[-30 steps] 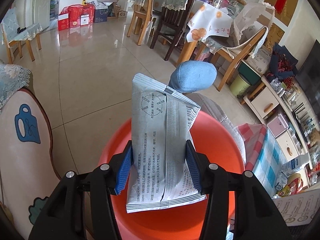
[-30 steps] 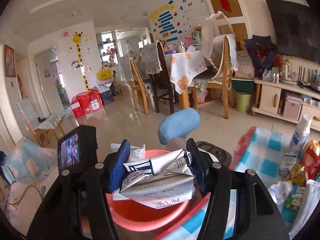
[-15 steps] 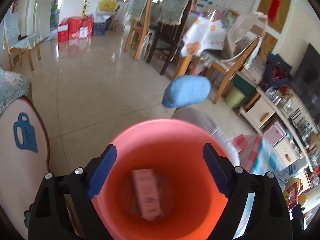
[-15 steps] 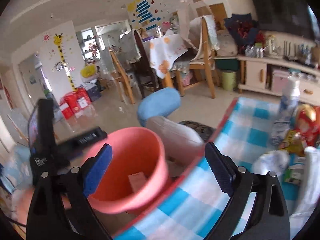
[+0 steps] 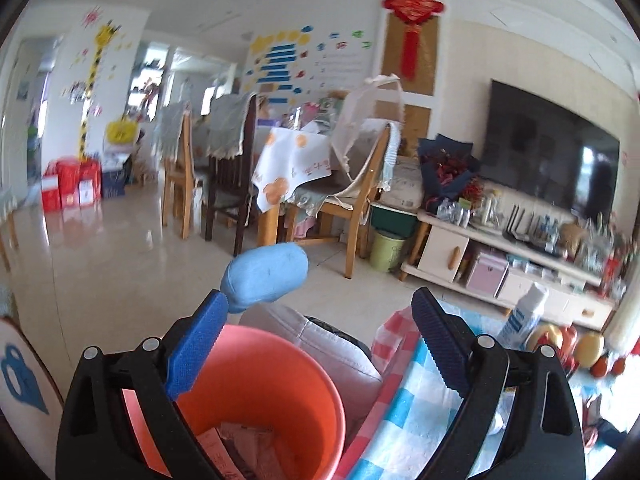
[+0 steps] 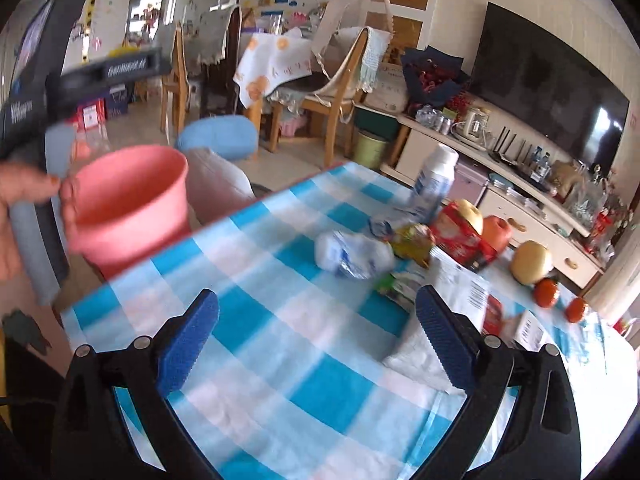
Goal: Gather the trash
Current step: 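Bring both open tools back over the table items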
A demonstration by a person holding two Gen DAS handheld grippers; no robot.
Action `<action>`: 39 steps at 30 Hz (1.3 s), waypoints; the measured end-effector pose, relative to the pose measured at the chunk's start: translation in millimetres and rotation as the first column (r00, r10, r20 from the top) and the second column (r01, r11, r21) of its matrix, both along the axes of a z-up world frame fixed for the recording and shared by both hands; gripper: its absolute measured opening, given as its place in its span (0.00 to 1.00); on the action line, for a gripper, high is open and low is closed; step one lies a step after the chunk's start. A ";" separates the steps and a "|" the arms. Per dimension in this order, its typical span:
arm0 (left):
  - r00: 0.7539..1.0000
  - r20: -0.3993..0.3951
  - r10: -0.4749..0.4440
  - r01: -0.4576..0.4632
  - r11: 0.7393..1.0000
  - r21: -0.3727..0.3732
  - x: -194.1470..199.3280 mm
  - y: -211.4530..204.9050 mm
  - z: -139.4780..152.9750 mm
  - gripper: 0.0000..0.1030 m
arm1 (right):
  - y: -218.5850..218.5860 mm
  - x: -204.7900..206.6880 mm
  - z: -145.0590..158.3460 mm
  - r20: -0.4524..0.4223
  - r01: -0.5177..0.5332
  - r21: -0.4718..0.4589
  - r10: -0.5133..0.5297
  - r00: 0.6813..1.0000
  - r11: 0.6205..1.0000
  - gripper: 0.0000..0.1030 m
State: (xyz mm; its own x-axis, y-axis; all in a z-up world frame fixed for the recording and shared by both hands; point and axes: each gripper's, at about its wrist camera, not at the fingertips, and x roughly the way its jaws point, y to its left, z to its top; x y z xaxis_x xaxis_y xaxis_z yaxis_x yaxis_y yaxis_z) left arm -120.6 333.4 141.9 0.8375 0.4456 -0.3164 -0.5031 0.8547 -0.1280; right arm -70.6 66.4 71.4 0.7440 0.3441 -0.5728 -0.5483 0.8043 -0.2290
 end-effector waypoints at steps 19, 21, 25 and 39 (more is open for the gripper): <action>0.916 -0.188 -0.355 0.372 0.926 0.064 41.5 -132.6 -25.8 0.90 | -129.0 13.2 -29.3 -0.121 0.133 0.122 -0.118 0.986 0.984 0.96; 0.900 -0.209 -0.382 0.405 0.911 0.076 45.7 -145.7 -30.3 0.90 | -143.4 17.6 -28.6 -0.143 0.151 0.152 -0.129 0.981 0.977 0.96; 0.875 -0.256 -0.411 0.448 0.887 0.107 57.0 -170.9 -37.5 0.90 | -170.4 26.2 -24.8 -0.173 0.194 0.214 -0.159 0.972 0.957 0.96; 0.698 -0.355 -0.622 0.656 0.754 -0.030 87.2 -257.7 -66.9 0.90 | -236.8 64.3 -16.1 -0.195 0.322 0.261 -0.277 0.941 0.910 0.96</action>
State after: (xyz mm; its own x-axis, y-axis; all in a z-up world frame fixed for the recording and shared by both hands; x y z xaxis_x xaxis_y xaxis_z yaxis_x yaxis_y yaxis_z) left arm -33.3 75.7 75.0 0.7862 -0.1179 -0.6067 0.1732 0.9843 0.0331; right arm -6.3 -170.5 55.3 0.7506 0.2839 -0.5966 -0.2809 0.9544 0.1007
